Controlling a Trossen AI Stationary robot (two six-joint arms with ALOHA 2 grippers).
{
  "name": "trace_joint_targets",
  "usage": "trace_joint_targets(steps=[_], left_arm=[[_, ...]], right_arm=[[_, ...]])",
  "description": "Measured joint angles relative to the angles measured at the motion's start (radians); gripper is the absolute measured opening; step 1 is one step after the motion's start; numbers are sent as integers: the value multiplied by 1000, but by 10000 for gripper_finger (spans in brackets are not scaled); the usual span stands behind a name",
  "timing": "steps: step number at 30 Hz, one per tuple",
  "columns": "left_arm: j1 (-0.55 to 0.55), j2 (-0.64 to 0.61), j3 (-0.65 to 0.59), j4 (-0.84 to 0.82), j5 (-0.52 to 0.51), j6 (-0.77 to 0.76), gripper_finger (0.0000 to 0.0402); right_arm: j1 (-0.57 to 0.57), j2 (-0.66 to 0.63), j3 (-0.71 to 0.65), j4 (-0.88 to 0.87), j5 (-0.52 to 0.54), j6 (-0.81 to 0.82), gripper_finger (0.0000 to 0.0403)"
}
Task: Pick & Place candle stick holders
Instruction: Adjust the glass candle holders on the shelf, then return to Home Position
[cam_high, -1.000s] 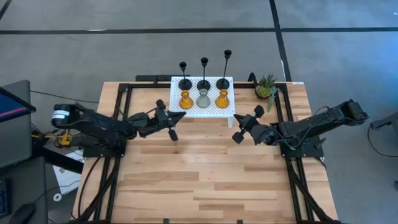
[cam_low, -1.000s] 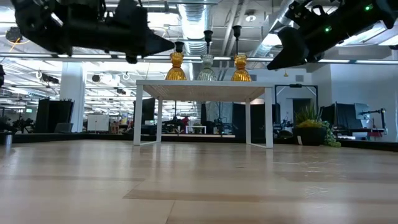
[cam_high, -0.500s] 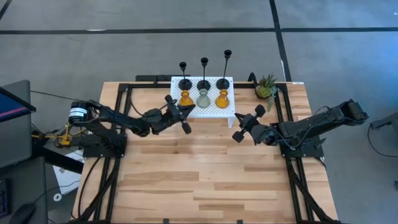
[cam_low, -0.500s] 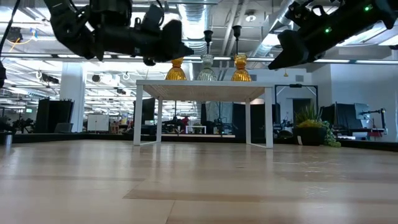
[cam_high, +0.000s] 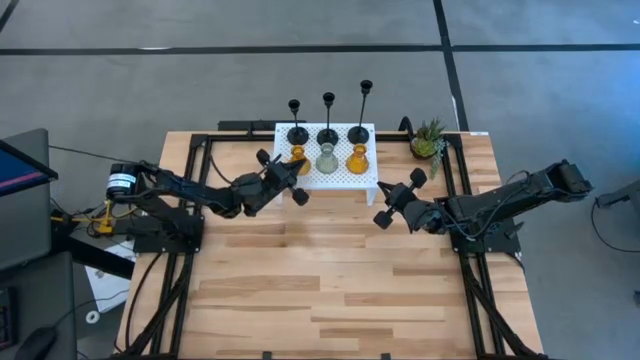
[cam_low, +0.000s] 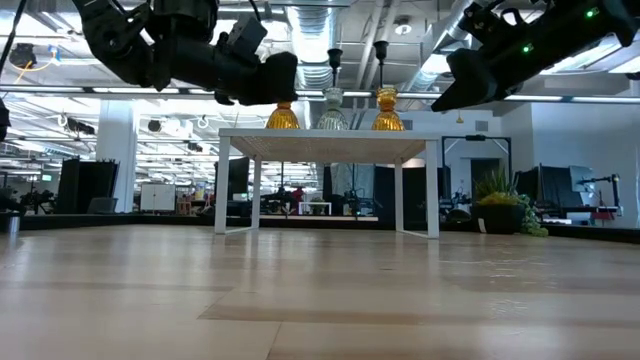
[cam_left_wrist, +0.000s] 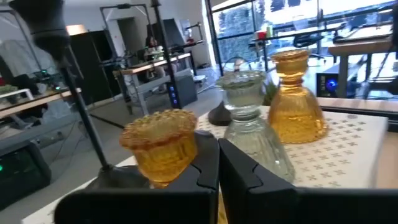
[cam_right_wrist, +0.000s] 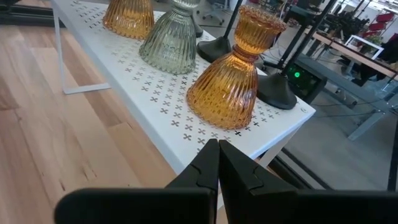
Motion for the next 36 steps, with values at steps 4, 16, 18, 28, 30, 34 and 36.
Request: trace_joint_targets(steps=[4, 16, 18, 28, 30, 34, 36], left_arm=[[0, 0, 0, 0, -7, 3, 2], [-1, 0, 0, -5, -60, 3, 2], [-4, 0, 0, -9, -69, 3, 2], [-98, 0, 0, -26, -57, 30, 3], [-155, -1, 0, -34, -49, 99, 3], [-261, -90, -4, -131, -93, 229, 3], [-285, -172, -25, -192, -110, 233, 3]], right_arm=[[0, 0, 0, 0, 0, 0, 0], [0, 0, 0, 0, 0, -1, 0], [0, 0, 0, 0, 0, -2, 0], [0, 0, 0, -5, -3, -11, 0], [0, 0, 0, -14, -40, -30, 0], [-13, 0, 0, -15, -163, -36, 0], [-30, 0, 0, -14, -218, -36, 0]])
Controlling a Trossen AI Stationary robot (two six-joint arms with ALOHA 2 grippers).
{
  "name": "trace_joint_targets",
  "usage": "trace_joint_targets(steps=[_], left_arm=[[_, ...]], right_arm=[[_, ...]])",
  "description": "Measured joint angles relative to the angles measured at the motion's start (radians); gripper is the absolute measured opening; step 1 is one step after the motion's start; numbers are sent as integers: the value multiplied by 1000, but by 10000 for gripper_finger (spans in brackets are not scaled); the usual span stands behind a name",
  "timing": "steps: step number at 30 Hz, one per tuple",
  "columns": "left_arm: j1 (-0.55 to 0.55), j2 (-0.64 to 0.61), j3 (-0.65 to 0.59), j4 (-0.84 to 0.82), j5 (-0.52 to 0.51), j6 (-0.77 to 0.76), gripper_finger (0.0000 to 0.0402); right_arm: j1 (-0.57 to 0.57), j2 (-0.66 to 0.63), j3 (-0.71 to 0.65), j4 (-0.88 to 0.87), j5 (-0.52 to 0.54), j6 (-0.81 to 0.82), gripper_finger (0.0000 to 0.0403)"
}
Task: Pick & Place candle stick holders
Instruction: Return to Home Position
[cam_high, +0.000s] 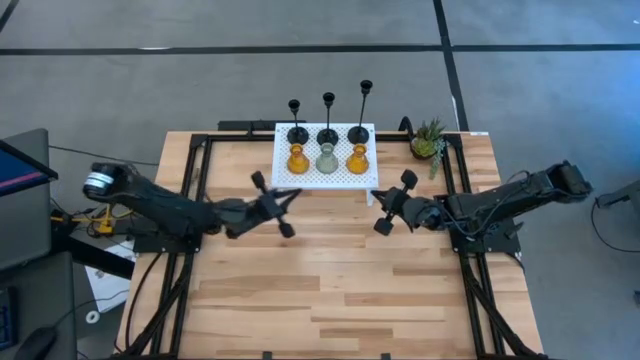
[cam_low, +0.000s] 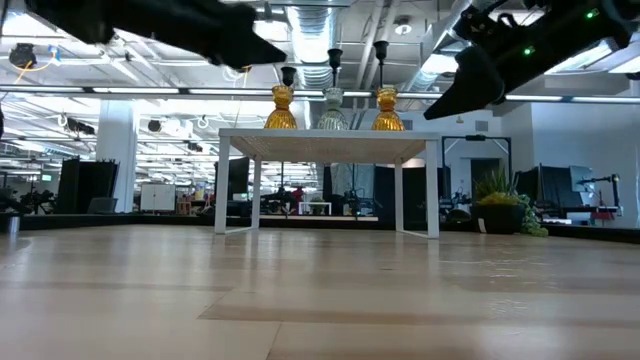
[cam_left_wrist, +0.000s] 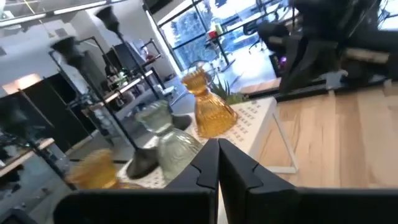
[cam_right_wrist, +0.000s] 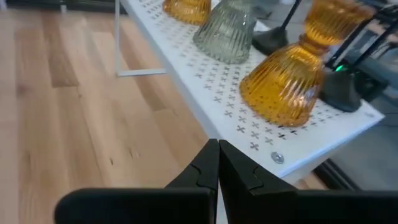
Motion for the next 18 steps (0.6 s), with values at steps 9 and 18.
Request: trace_joint_targets(steps=[9, 18], left_arm=[[81, -359, -123, -314, 319, -202, 3], [213, -520, -153, -464, 642, -287, 4]], right_arm=[[-75, -22, 0, 3, -199, -84, 0], [-188, -133, 0, 8, -480, -218, 0]])
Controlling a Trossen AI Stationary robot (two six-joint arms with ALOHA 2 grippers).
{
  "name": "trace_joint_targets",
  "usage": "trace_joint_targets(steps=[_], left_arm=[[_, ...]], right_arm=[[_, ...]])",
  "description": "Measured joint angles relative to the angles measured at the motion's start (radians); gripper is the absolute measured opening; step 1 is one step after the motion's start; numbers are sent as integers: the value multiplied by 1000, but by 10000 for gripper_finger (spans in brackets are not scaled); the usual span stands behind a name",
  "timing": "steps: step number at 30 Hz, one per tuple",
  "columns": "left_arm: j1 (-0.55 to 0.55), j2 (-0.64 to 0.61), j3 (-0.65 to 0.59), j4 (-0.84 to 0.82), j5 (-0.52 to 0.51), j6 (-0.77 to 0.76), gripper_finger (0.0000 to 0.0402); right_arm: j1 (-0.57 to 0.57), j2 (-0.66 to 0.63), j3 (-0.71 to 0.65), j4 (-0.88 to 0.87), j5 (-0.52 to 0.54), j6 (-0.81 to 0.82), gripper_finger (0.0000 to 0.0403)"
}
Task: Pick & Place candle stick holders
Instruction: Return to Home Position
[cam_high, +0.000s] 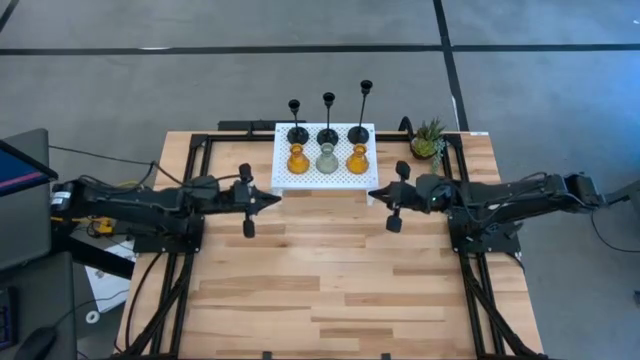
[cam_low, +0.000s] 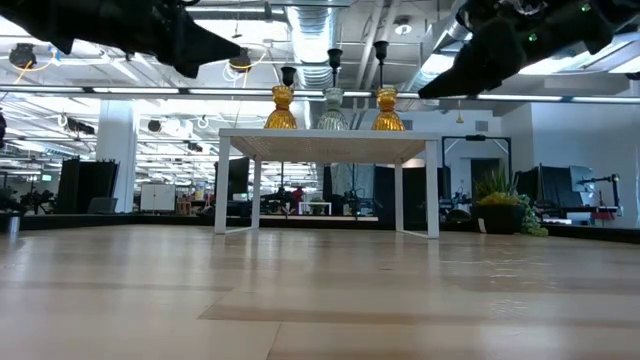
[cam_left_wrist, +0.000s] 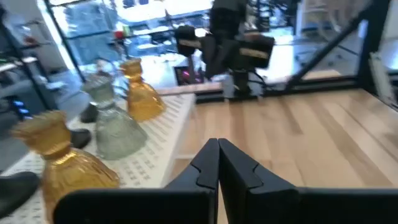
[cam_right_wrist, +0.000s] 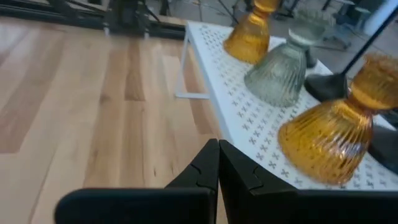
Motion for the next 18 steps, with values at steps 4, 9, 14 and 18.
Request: trace_joint_targets(steps=[4, 9, 14, 18], left_arm=[[56, -21, 0, -55, 60, -3, 3], [128, -85, 0, -125, 59, -69, 5], [147, -189, 0, -202, 60, -85, 3], [147, -283, -1, -245, 41, -89, 5]], right_arm=[[-55, -51, 0, -24, -54, -33, 0], [-121, -126, -68, 10, -142, -42, 0], [-172, -215, -180, 89, -176, -7, 0], [-198, -291, -227, 113, -204, 17, 0]])
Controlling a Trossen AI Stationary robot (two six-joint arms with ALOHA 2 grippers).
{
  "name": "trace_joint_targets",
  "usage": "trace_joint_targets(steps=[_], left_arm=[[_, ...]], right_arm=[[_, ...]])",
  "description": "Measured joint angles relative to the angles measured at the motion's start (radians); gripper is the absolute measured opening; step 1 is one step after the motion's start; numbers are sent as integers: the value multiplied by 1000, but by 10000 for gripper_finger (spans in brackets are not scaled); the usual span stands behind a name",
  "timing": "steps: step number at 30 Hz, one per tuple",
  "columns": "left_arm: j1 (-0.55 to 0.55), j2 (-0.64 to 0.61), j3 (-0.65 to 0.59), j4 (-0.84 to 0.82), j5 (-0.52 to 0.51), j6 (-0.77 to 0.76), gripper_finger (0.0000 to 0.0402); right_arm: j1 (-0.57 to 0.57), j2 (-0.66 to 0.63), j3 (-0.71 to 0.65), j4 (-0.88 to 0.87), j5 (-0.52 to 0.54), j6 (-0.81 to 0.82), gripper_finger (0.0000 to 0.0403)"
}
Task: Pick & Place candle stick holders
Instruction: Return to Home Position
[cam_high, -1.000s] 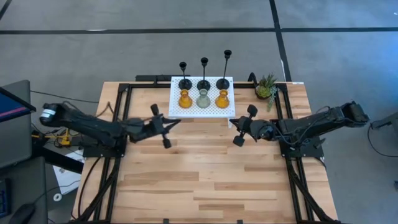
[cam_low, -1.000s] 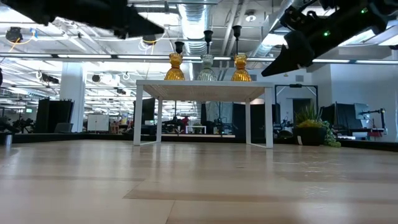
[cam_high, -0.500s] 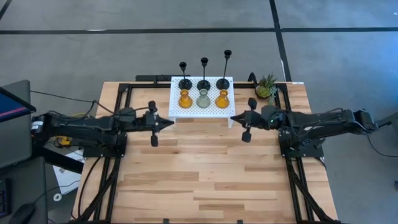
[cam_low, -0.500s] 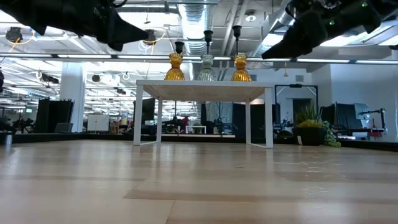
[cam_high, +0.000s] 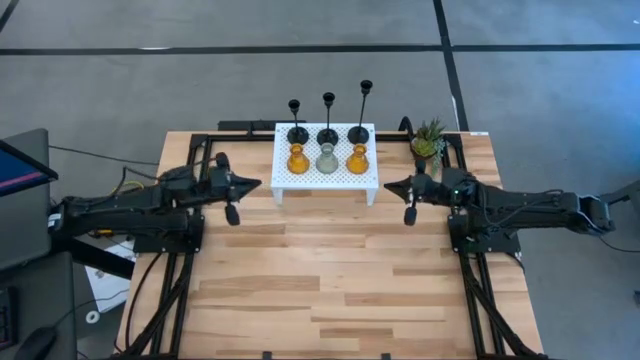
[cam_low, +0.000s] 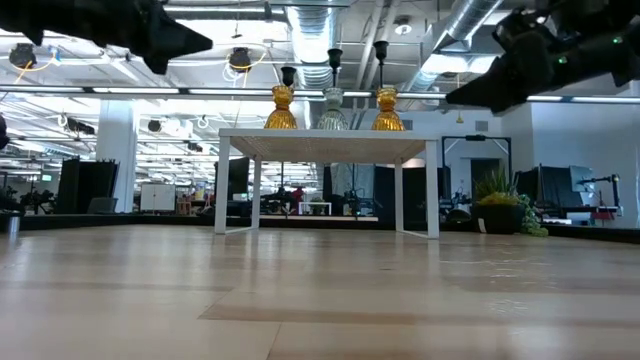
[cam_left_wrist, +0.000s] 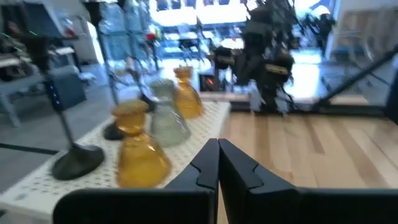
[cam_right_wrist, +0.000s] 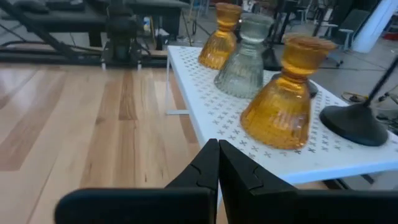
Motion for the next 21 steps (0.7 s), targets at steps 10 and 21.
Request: trace_joint_targets(steps=[10, 21], left_arm=[[0, -284, -171, -4, -47, -44, 4], [-1, -361, -204, -38, -48, -72, 6]], right_arm=[[-10, -87, -5, -40, 0, -16, 0], [-10, -98, -5, -67, 0, -16, 0]])
